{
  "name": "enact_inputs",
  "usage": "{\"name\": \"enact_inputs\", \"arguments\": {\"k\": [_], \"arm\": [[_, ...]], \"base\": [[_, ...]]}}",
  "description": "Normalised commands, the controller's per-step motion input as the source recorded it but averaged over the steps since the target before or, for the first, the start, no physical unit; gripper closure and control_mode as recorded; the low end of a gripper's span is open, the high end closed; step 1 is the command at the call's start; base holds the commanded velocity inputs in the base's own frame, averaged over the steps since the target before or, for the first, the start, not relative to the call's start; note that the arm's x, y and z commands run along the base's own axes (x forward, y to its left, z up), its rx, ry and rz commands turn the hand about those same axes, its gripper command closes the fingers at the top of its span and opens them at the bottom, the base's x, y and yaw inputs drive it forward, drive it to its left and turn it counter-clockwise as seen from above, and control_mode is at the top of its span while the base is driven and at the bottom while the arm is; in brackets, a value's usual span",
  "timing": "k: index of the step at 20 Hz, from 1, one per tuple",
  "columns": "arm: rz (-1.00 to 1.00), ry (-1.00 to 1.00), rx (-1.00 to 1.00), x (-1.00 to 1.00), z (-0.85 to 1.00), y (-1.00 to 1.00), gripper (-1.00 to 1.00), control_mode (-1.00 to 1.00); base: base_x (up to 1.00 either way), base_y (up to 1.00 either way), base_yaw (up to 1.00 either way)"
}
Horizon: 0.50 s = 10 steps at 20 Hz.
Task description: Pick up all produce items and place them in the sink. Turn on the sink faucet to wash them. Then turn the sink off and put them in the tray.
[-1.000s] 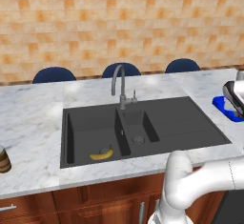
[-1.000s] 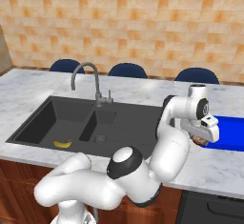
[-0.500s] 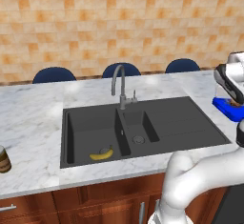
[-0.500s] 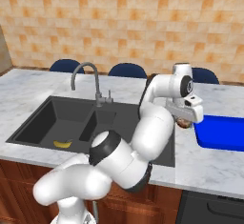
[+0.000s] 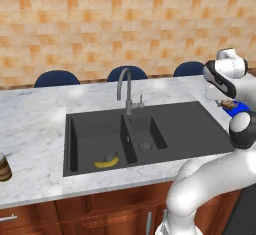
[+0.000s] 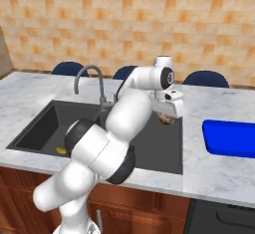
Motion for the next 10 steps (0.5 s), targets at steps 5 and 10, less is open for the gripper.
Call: {"name": "enact_inputs", "arguments": {"k": [5,10], "arm": [[0.02,0.0,0.0,-0.01,0.15,0.99,1.0,-1.0],[0.02,0.0,-0.01,0.0,0.12,0.99,1.0,-1.0]], "base": [[0.0,0.0,0.0],[0.0,0.0,0.0]]}}
